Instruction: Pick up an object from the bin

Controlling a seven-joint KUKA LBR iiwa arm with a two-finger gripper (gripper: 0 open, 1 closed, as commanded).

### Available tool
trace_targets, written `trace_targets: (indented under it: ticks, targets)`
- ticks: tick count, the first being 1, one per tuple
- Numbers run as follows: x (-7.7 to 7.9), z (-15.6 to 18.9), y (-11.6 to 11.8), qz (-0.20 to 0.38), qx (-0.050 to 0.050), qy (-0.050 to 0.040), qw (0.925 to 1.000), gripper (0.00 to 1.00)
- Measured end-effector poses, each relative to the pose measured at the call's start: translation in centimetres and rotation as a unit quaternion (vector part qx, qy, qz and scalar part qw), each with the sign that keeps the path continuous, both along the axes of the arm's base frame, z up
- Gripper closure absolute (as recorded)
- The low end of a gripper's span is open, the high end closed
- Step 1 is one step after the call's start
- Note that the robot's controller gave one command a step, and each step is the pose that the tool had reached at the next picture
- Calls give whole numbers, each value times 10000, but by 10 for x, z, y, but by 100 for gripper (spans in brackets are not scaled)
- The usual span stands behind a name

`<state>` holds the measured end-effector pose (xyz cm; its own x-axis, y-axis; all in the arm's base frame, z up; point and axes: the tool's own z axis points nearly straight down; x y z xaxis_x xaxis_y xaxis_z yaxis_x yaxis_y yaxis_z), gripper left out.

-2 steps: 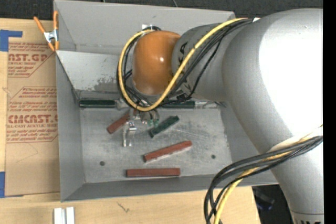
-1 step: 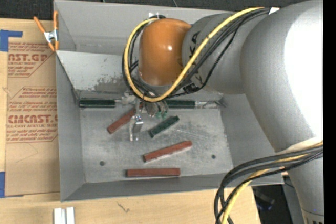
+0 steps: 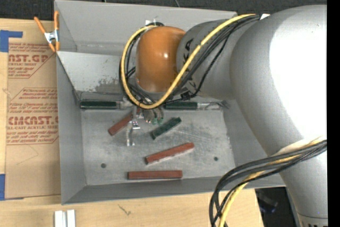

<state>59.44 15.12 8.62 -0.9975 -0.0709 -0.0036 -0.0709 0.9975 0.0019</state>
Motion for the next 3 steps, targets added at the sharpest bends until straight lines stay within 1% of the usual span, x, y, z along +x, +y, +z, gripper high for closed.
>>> trace_targets:
  ticks: [1, 2, 3]
  targets:
    - [-4, -12, -15, -460, 30, -30, 9989, 0]
    - [-2, -9, -21, 230, 20, -92, 9997, 100]
    - [-2, -9, -21, 230, 21, -92, 9997, 100]
